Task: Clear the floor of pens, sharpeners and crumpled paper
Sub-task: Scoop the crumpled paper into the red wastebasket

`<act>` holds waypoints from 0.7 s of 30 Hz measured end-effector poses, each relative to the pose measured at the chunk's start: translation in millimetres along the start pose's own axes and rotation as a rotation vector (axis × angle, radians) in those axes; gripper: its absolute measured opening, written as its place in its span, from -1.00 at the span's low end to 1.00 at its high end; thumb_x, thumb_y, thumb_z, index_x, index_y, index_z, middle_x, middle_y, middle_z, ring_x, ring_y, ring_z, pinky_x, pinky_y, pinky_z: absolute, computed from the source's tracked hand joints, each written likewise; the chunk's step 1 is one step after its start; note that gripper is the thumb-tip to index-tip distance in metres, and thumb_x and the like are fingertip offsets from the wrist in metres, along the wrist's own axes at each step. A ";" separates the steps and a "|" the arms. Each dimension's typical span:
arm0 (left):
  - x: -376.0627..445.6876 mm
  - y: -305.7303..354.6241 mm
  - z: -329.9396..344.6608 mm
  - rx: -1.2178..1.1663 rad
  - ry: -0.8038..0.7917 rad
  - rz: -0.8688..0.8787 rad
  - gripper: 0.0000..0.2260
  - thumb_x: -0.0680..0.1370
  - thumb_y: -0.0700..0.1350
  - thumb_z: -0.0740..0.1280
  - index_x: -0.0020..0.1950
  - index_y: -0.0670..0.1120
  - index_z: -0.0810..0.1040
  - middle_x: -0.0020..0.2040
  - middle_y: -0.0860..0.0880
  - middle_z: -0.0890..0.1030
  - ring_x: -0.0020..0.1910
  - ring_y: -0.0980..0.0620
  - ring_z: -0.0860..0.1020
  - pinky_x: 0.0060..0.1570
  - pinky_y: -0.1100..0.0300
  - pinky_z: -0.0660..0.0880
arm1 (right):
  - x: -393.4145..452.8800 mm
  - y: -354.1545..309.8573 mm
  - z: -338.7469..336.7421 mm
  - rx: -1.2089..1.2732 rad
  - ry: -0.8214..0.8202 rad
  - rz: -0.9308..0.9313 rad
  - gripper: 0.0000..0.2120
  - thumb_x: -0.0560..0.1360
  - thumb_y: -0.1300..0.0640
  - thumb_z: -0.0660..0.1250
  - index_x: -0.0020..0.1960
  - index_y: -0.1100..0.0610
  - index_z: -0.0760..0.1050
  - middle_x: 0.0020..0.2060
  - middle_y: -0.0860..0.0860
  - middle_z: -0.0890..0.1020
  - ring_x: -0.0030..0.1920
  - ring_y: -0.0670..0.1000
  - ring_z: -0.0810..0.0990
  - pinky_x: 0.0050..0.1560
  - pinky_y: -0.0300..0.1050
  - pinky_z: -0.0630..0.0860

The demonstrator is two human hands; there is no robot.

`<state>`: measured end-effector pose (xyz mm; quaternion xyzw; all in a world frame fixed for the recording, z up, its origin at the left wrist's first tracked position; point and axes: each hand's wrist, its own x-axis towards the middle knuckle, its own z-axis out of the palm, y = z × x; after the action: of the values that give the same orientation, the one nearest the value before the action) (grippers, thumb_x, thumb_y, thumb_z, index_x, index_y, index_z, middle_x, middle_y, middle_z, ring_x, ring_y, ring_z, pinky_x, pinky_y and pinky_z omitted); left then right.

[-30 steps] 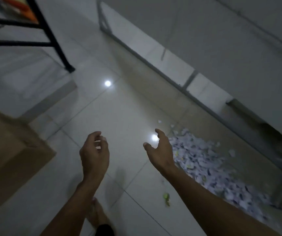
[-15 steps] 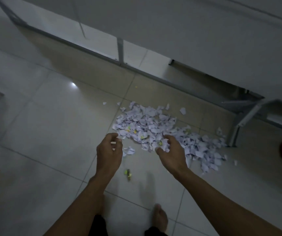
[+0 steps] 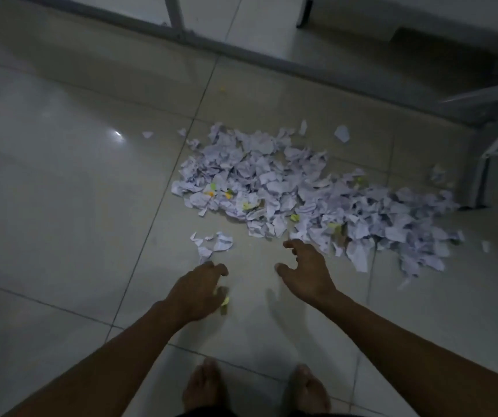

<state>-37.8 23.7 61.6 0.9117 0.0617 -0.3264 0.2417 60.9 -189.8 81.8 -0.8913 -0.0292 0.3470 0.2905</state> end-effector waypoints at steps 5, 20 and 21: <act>41.0 -34.5 56.7 0.325 -0.168 0.298 -0.39 0.45 0.20 0.34 0.41 0.02 0.23 0.24 -0.08 0.32 0.10 -0.11 0.43 -0.04 0.08 0.46 | 67.4 46.2 64.6 -0.162 -0.083 -0.242 -0.56 0.51 -0.01 0.35 0.35 0.03 0.38 0.20 0.08 0.47 0.20 0.07 0.49 0.14 -0.08 0.45; 82.8 -80.2 145.6 0.544 0.639 0.636 -0.80 0.56 -0.09 0.18 -0.27 -0.05 0.40 -0.29 -0.05 0.45 -0.26 -0.06 0.35 -0.27 0.09 0.21 | 74.2 127.9 129.2 -0.132 0.381 -0.667 -0.74 0.51 0.01 0.31 0.16 0.06 0.53 -0.05 -0.09 0.41 -0.03 -0.08 0.42 -0.14 -0.17 0.42; 82.6 -76.8 141.9 0.521 0.699 0.603 -0.76 0.59 -0.09 0.15 -0.28 -0.06 0.40 -0.28 -0.07 0.45 -0.25 -0.07 0.35 -0.26 0.07 0.25 | 68.5 135.9 125.5 -0.143 0.441 -0.641 -0.72 0.50 0.01 0.33 0.16 0.07 0.53 -0.02 -0.05 0.42 0.01 -0.04 0.43 -0.10 -0.15 0.43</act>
<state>-74.4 19.0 -115.9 0.9733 -0.2094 0.0767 0.0553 12.7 -222.7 -106.6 -0.9080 -0.2672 0.0361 0.3207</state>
